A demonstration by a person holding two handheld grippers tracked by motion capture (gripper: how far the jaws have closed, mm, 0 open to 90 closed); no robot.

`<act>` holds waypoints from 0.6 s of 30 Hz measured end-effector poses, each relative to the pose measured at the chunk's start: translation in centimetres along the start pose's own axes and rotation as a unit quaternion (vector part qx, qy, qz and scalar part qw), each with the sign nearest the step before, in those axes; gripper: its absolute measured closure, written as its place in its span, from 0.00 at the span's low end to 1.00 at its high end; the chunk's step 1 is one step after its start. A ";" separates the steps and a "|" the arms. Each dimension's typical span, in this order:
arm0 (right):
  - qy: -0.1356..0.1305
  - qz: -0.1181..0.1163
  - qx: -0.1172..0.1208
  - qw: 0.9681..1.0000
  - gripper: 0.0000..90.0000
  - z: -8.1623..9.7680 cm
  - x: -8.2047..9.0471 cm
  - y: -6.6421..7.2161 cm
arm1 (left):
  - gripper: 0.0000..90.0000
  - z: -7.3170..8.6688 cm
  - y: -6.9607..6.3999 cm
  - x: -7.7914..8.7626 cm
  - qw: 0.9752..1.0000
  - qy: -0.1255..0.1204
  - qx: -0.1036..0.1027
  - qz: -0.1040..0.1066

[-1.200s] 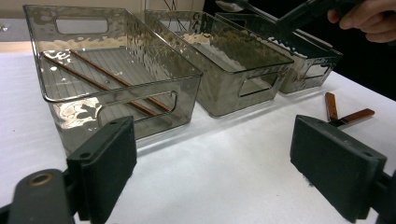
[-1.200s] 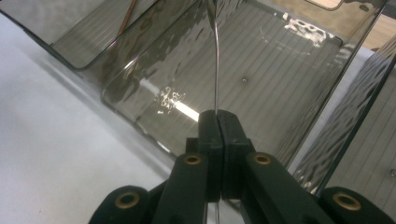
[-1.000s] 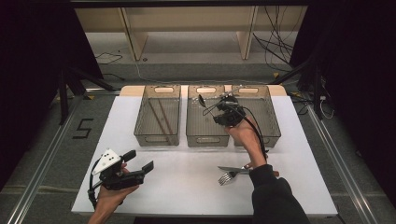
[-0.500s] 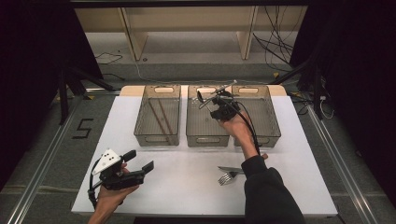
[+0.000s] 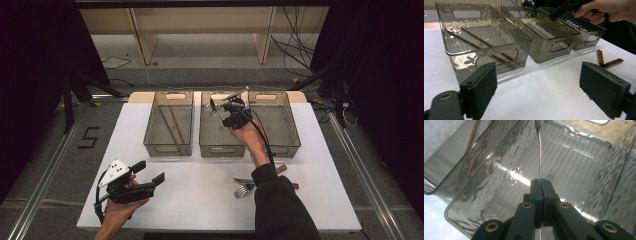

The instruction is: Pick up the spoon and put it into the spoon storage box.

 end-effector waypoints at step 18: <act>0.006 -0.046 -0.010 0.999 0.72 0.1 -1.3 1.3 | 0.15 0.0 0.0 0.0 1.000 0.000 0.000 0.000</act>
Point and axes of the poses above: each handheld gripper's, and its own axes: x roughly backward along the jaws, z roughly out of its underside, y roughly to its left, the point moved 9 cm from there along -x, roughly forward along the jaws, and after that the axes turned 11 degrees about x, right-handed, at the moved point
